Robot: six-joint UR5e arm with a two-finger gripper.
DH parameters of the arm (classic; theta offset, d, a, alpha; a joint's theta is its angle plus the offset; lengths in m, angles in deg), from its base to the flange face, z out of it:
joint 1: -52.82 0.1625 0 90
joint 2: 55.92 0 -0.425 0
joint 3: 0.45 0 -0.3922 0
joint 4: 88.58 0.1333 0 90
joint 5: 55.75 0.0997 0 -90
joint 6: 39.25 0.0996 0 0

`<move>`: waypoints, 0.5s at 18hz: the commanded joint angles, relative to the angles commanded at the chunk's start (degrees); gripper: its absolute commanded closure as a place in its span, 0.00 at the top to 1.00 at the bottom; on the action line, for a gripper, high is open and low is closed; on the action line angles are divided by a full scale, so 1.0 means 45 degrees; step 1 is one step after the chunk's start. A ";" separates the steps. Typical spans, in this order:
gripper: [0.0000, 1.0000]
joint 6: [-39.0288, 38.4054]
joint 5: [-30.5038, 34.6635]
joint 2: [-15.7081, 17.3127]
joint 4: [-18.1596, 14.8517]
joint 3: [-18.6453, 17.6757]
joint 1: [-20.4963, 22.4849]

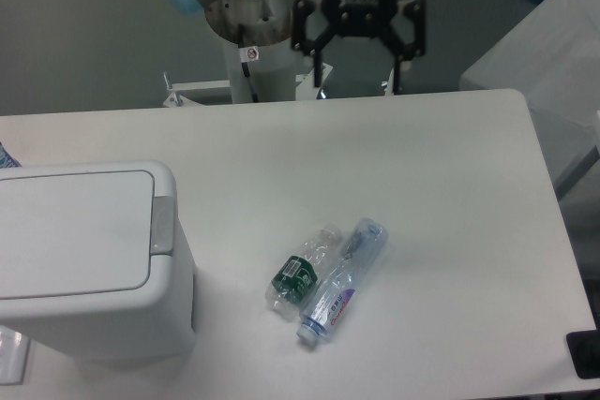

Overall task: Open the trash can
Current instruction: 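Lower the gripper onto the lid edge of the white trash can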

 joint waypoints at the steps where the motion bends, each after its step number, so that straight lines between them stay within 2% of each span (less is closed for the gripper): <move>1: 1.00 -0.0762 -0.0039 -0.0155 0.0194 0.0000 -0.0254; 6: 1.00 -0.4943 -0.0196 -0.1365 0.2419 0.0175 -0.1680; 9: 1.00 -0.5301 -0.0118 -0.1951 0.2813 0.0273 -0.2266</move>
